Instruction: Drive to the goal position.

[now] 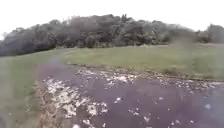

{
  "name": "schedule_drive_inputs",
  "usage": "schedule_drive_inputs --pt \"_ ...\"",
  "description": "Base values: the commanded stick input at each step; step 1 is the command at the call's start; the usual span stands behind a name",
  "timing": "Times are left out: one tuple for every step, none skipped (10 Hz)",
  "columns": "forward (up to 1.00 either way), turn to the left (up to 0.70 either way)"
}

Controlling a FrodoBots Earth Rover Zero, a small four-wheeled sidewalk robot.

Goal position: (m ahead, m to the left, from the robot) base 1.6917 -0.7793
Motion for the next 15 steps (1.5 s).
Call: schedule_drive_inputs --pt "0.7 0.02" --pt "0.7 0.33" --pt "0.7 0.34" --pt "0.7 0.35" --pt "0.7 0.35" --pt "0.7 0.35" --pt "0.7 0.35" --pt "0.7 0.35" --pt "0.7 0.35" --pt "0.7 0.35" --pt "0.7 0.1" --pt "0.7 0.1" --pt "0.7 0.1" --pt "0.7 0.34" --pt "0.7 0.35"
